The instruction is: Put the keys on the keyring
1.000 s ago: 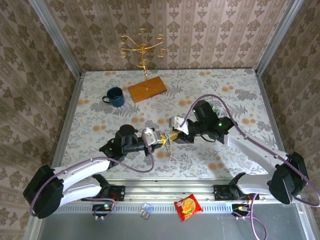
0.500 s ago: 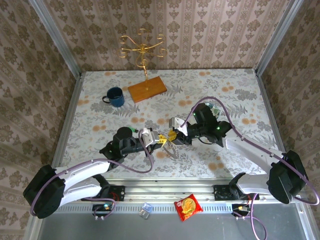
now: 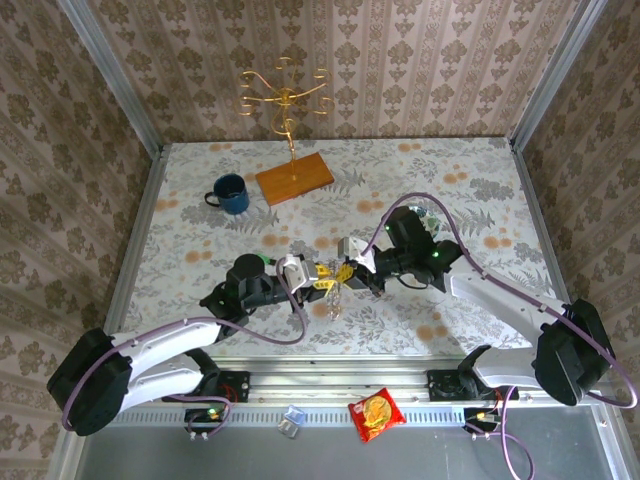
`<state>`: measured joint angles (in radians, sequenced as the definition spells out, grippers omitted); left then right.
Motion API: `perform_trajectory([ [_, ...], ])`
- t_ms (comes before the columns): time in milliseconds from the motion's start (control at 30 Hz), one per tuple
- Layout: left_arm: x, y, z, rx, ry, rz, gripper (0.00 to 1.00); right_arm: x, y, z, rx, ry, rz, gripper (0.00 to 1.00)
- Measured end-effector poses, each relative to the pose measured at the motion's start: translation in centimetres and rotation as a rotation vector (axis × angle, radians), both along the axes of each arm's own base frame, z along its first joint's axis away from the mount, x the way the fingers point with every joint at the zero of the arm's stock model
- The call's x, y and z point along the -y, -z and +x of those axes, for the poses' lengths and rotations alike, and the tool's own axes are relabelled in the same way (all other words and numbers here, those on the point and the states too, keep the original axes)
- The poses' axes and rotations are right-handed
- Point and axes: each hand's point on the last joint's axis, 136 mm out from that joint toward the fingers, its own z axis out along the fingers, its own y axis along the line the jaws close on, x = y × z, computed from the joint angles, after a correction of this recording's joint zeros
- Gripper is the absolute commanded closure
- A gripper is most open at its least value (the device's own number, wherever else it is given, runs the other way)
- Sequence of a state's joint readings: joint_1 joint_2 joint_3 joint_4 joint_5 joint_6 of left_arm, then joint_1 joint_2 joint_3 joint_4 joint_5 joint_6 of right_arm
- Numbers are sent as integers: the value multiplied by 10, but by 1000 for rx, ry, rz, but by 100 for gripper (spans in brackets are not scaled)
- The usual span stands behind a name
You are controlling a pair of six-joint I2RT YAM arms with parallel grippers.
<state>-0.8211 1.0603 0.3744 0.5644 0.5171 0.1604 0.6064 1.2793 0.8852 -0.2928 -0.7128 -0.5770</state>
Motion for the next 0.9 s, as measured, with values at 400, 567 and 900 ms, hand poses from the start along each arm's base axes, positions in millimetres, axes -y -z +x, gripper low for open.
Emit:
perform_trajectory([
  [400,4,-7,4,44,23,86,78,-1,1,0,97,-59,-252,100],
  [567,6,-4,0,50,53,107,93,-1,1,-1,127,-73,-315,100],
  [900,5,-2,-2,58,63,117,100,3,-3,-5,117,-44,-225,70],
])
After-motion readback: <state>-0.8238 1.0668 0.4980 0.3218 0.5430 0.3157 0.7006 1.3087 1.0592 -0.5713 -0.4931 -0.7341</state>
